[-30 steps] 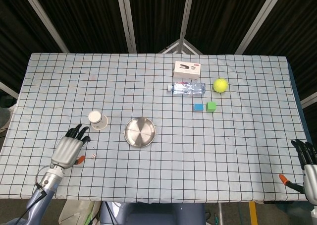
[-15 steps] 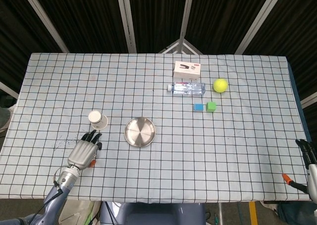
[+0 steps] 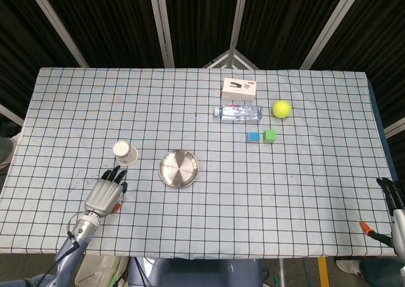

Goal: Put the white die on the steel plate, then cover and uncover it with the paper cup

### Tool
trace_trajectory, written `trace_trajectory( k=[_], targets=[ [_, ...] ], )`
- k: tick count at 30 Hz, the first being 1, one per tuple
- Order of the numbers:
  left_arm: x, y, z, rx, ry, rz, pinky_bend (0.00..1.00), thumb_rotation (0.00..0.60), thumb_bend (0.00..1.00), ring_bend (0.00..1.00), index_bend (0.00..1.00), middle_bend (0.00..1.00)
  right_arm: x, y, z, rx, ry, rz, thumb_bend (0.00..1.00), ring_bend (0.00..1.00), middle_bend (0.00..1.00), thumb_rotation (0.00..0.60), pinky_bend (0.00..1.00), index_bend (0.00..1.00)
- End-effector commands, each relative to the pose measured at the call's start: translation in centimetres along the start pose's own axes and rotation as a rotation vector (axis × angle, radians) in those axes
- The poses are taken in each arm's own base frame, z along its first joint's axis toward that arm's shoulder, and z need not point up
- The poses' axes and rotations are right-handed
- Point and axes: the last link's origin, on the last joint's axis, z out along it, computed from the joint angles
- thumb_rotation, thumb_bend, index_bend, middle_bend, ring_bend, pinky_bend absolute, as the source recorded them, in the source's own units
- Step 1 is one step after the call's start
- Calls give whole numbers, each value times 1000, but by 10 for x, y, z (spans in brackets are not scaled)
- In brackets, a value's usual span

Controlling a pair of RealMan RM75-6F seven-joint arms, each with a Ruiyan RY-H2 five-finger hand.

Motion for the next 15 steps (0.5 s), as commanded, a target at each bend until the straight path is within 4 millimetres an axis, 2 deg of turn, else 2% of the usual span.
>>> trace_trajectory(
  k=[1,6,15],
  targets=[
    [-1,-2,-1,4,-7,7,143,600,366,0,443,108,0,0,0,1,-2,0,127,96,137,600,20,129],
    [-2,-2,-1,3,-12,2,143,600,416,0,465,113,-1,0,1,-1,-3,-3,127,95,137,600,20,130],
    [-2,1,-1,-6,-4,0,143,600,421,0,482,117,-2,1,1,-6,-5,-3,126,95,137,600,20,130]
  ],
)
